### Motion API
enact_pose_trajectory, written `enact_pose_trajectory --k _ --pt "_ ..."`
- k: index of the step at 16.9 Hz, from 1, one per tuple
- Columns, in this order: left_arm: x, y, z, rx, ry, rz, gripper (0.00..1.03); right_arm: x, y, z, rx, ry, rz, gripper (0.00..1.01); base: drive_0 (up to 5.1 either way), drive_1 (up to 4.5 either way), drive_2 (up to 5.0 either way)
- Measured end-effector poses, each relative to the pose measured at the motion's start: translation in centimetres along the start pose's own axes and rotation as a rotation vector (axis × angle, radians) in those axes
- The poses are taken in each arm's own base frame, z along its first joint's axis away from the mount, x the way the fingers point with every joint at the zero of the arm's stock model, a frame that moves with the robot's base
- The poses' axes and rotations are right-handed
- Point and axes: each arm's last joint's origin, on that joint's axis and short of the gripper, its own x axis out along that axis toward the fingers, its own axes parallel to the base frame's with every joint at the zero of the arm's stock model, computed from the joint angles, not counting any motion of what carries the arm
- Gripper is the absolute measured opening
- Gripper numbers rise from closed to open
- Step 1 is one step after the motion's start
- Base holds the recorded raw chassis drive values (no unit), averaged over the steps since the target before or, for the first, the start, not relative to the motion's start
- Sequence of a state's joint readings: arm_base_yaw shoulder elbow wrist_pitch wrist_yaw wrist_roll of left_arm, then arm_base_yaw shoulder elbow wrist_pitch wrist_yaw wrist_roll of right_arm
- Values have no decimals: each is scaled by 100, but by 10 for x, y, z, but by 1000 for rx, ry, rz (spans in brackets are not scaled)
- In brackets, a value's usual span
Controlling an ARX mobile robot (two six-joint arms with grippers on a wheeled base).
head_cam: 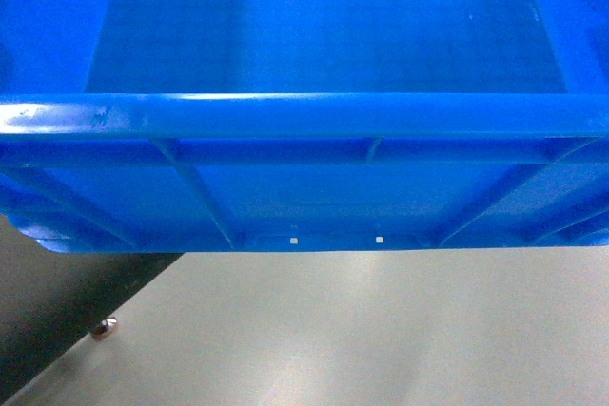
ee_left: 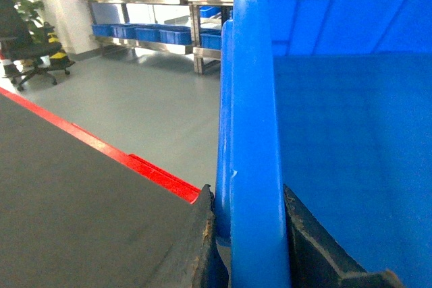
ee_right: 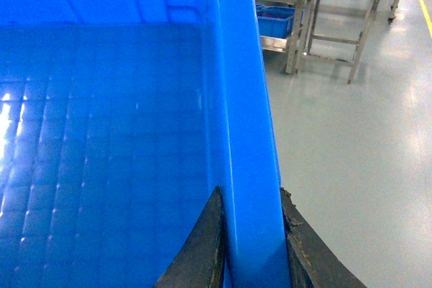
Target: Place box next to blue box on left shelf
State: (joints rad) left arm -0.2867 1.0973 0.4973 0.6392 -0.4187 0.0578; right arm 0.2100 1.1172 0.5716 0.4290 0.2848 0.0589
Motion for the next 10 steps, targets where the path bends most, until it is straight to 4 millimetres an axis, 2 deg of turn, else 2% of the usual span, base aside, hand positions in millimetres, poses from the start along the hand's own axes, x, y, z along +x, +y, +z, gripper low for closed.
enact_pose_trajectory --k 10 --pt "0 0 0 2 0 1 19 0 0 0 -4 -1 2 12 -141 -141 -141"
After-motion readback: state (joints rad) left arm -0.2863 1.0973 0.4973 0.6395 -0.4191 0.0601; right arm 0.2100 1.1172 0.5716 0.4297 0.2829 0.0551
